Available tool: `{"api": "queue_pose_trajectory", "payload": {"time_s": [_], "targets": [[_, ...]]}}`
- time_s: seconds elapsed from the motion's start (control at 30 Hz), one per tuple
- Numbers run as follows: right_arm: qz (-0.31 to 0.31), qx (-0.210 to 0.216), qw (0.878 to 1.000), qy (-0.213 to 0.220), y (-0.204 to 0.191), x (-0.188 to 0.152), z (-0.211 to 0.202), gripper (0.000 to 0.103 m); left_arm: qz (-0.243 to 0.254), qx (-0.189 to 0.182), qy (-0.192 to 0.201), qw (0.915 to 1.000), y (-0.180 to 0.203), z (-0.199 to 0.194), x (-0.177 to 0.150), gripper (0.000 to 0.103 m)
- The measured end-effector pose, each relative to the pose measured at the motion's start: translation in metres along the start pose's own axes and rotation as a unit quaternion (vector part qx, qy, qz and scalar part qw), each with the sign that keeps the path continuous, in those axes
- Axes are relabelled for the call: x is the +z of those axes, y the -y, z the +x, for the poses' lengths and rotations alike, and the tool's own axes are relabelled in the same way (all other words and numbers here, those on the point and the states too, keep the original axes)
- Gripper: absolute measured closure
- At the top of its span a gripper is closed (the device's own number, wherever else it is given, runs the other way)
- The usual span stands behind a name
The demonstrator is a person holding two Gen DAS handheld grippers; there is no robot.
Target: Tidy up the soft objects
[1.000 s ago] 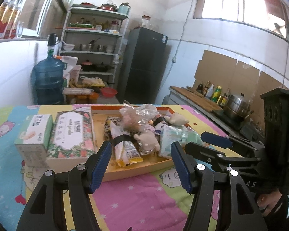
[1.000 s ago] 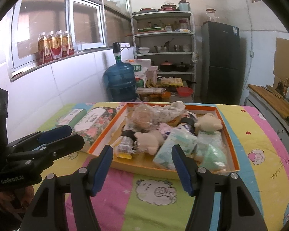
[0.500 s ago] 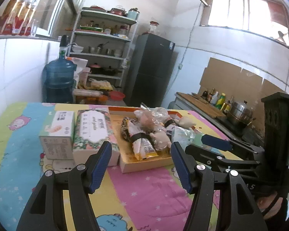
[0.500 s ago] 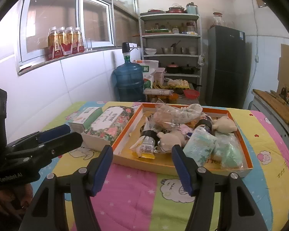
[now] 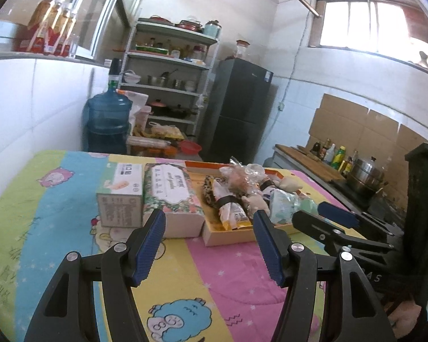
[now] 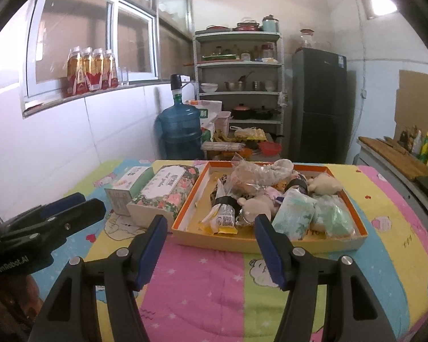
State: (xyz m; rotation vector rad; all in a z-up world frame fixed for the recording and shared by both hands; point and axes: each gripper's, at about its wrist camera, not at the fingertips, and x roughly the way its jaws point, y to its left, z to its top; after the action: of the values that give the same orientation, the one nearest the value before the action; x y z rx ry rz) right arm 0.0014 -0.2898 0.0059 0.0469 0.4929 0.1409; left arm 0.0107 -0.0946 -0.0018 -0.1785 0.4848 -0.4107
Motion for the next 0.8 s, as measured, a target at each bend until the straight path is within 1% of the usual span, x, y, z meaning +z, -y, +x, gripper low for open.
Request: {"api": "queue_pose_trajectory", "payload": {"time_s": [0.17,0.4,0.43,0.53,0.63,0.8], "targets": [[0.013,-0.013,1.000,0.011,-0.003,-0.005,-0.015,0.040,0.003,0.018,0.008,0.9998,0.001,-0.016,-0.002,0.038],[0.018,-0.013,1.000,0.020,-0.014,-0.010,-0.032,0.040,0.002,0.038,0.026,0.9989,0.003,-0.040,-0.004,0.038],[0.017,-0.015,1.000,0.021,-0.016,-0.010,-0.034,0.040,0.004,0.048,0.030,0.9984,0.004,-0.043,-0.004,0.038],[0.012,-0.033,0.999,0.032,-0.025,-0.014,-0.043,0.040,0.013,0.079,0.044,0.9959,0.007,-0.054,-0.007,0.038],[0.013,-0.045,0.998,0.045,-0.030,-0.017,-0.052,0.040,0.014,0.098,0.054,0.9937,0.009,-0.063,-0.008,0.038],[0.017,-0.065,0.996,0.064,-0.038,-0.020,-0.068,0.040,0.015,0.105,0.061,0.9925,0.011,-0.073,-0.009,0.038]]}}
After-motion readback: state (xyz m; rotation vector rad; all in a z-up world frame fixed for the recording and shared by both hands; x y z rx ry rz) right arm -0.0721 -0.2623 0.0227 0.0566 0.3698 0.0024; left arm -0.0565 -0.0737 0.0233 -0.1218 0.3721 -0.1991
